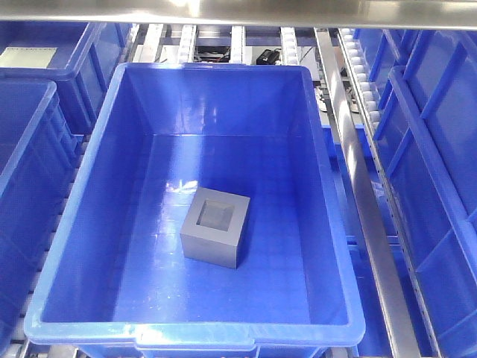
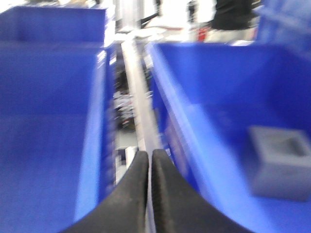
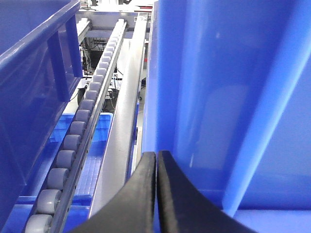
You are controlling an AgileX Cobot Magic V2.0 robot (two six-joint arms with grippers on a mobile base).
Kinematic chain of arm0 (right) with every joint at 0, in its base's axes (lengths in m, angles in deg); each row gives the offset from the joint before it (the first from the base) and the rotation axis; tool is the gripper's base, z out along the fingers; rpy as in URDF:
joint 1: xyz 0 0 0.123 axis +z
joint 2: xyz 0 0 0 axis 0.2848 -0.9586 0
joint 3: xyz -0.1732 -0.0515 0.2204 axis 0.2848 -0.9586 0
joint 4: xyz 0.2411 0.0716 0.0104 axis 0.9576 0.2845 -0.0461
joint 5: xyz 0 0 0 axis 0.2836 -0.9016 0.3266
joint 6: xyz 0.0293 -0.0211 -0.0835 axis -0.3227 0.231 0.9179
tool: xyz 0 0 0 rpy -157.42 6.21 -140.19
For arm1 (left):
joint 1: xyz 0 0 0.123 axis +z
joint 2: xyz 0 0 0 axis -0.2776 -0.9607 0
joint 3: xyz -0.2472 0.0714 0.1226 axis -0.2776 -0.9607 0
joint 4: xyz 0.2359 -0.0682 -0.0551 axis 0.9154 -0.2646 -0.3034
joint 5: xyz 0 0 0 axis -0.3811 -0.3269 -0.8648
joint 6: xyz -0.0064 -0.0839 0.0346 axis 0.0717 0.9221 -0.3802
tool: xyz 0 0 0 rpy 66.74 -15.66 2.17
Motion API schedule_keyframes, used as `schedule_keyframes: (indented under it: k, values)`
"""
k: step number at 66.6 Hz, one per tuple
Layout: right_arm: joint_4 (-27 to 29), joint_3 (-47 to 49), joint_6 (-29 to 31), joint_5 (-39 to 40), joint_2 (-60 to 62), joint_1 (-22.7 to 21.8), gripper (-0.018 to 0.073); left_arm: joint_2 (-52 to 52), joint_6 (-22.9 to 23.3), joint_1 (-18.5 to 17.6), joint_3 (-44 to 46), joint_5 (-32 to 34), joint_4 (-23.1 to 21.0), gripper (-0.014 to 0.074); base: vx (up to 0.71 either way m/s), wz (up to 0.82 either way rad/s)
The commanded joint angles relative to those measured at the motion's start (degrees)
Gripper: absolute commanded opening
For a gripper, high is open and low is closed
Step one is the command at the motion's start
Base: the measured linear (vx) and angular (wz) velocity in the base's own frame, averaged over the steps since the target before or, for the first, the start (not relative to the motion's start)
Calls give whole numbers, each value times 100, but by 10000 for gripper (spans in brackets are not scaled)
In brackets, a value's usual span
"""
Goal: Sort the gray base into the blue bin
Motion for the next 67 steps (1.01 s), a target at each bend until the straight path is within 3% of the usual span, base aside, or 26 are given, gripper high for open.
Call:
schedule_keyframes:
  k: [1, 9, 24, 40, 67]
  values:
    - [-49, -29, 69, 454, 42, -37, -5, 122, 32, 165, -253, 822, 184, -8, 0, 0]
    - [-49, -29, 69, 454, 42, -37, -5, 486, 59, 231, -844, 1504, 389, -8, 0, 0]
    - [-49, -29, 69, 455, 42, -37, -5, 452, 69, 226, -810, 1362, 687, -8, 0, 0]
    - [-49, -29, 69, 445, 42, -37, -5, 452, 761, 222, -810, 1357, 855, -7, 0, 0]
    - [-49, -29, 69, 451, 42, -37, -5, 447, 771, 211, -805, 1352, 830, -7, 0, 0]
